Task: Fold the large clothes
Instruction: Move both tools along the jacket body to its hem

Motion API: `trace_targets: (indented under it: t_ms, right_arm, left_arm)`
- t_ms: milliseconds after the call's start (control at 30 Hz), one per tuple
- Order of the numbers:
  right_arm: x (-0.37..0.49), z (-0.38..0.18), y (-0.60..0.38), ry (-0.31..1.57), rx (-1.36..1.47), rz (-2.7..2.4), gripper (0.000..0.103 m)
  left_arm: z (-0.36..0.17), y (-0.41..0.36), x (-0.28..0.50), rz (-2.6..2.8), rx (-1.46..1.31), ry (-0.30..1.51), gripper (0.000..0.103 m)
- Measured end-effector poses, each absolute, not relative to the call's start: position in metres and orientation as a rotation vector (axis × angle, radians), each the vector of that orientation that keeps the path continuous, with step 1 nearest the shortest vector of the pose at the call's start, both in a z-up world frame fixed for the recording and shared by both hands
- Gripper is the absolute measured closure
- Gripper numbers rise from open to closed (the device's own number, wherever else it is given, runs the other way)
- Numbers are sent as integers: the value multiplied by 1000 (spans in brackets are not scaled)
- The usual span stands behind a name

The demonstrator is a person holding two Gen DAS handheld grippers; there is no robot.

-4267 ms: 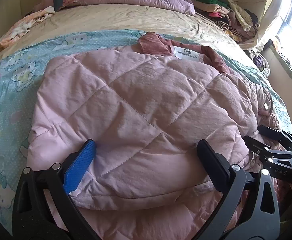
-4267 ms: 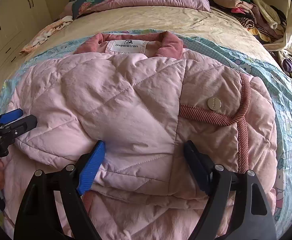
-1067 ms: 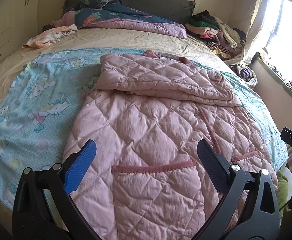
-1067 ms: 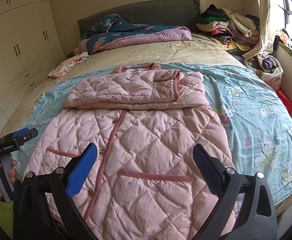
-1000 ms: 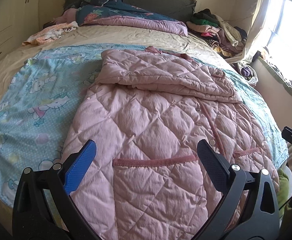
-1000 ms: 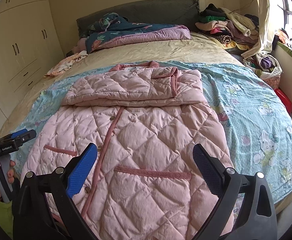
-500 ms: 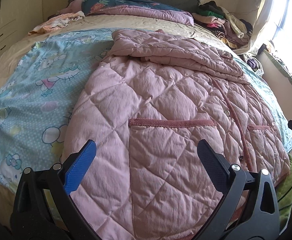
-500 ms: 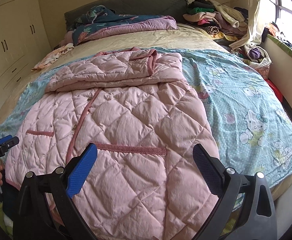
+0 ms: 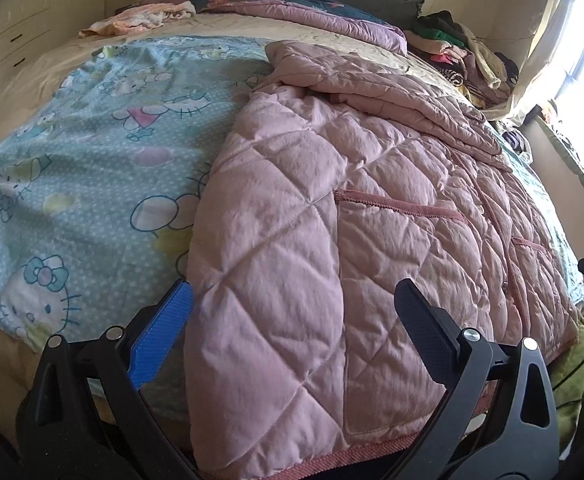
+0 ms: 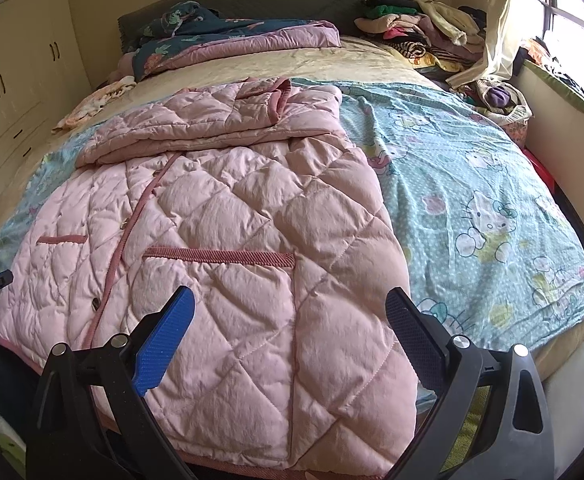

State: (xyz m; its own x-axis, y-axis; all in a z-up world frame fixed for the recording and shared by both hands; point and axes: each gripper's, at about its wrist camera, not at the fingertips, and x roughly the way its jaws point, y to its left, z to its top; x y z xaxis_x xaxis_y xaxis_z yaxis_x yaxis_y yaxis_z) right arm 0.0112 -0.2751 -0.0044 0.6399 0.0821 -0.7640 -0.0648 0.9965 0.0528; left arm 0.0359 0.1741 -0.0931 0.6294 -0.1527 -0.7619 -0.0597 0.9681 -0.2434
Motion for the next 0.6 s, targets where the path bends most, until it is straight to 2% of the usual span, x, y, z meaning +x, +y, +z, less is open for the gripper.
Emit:
trace_targets:
  t_ms: [133, 267, 600]
  right_arm:
    - [6, -8, -277, 883, 18, 92, 7]
    - [-1, -14, -283, 909, 21, 95, 7]
    - [-24, -40, -315, 994, 58, 51, 7]
  left_arm:
    - [-99, 184, 28, -59, -272, 905, 11]
    - [-110, 188, 23, -84, -298, 946, 26]
    - [-124, 176, 13, -124, -267, 988, 26]
